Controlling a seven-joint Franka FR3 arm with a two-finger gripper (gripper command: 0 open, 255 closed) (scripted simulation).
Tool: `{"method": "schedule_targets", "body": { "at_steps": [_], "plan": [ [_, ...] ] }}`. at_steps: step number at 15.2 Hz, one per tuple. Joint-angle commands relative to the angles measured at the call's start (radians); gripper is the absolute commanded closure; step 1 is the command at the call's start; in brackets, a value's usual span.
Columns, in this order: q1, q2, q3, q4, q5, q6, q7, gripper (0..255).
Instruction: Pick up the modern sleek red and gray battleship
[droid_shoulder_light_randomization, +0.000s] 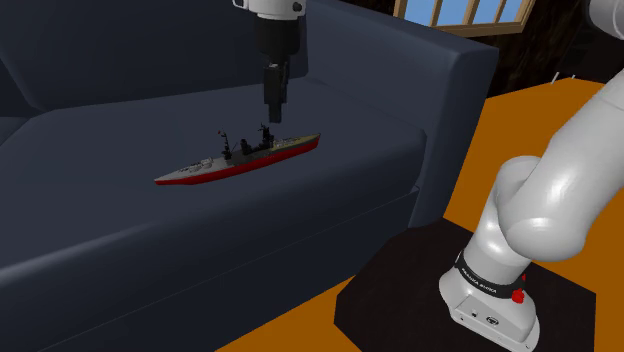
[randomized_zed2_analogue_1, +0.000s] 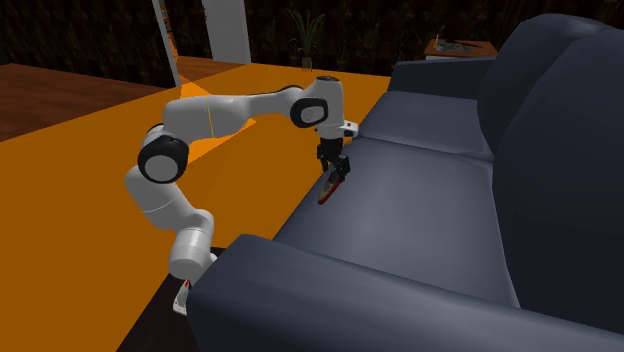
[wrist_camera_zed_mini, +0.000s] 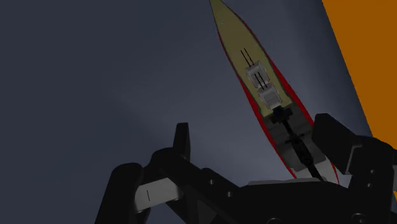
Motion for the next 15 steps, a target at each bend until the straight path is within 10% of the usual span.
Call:
{"method": "schedule_targets", "body": {
  "at_steps": [1,6,15],
  "plan": [
    [0.020,0.045,0.021,0.045,0.004,0.004,-0.023,0],
    [0.063,0.135,0.067,0.152,0.005,-0.007,-0.064,0],
    [0.064,0.118,0.066,0.032,0.011,0.098,-0.067,0]
  ]
}}
